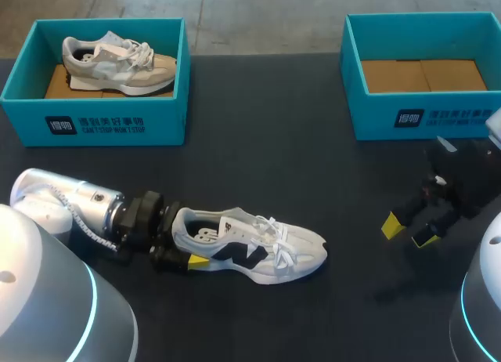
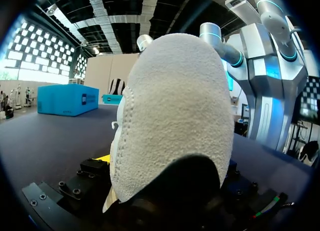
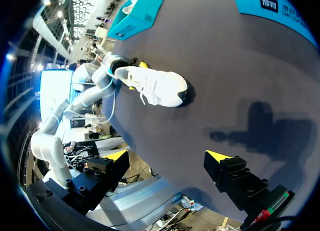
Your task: Take the shoe out of the shoebox, open the shoe tongue, remove and reinsert the insole, then place the shoe into the shoebox
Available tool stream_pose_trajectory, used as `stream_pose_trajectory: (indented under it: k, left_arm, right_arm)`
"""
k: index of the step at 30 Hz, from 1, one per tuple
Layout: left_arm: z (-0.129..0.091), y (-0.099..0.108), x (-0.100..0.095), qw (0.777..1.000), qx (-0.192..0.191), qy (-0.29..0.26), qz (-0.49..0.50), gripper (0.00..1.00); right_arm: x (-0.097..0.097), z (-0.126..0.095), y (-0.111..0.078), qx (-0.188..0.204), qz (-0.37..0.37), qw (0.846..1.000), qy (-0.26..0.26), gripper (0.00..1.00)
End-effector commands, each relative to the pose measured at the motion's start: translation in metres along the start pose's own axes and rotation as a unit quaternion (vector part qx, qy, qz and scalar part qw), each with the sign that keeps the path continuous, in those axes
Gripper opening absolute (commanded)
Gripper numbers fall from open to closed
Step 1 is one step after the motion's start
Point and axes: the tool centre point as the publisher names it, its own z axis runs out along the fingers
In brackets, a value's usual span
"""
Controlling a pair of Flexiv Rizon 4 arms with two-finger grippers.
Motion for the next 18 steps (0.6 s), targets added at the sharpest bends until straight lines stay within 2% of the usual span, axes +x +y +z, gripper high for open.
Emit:
stream_pose_trajectory:
  k: [1,18]
  left_arm:
    - [0.0007,-0.0028,0.0041,1.0,-0.002,-0.022,-0.004,0.0]
    - [0.0097,-0.0036,0.0007,0.999,0.001,-0.046,-0.007,0.0]
  right_arm:
    - [0.0005,0.0006,-0.0008,0.0,0.001,1.0,-0.001,1.0]
    - [0.0005,0.0006,-0.0008,0.0,0.001,1.0,-0.001,1.0]
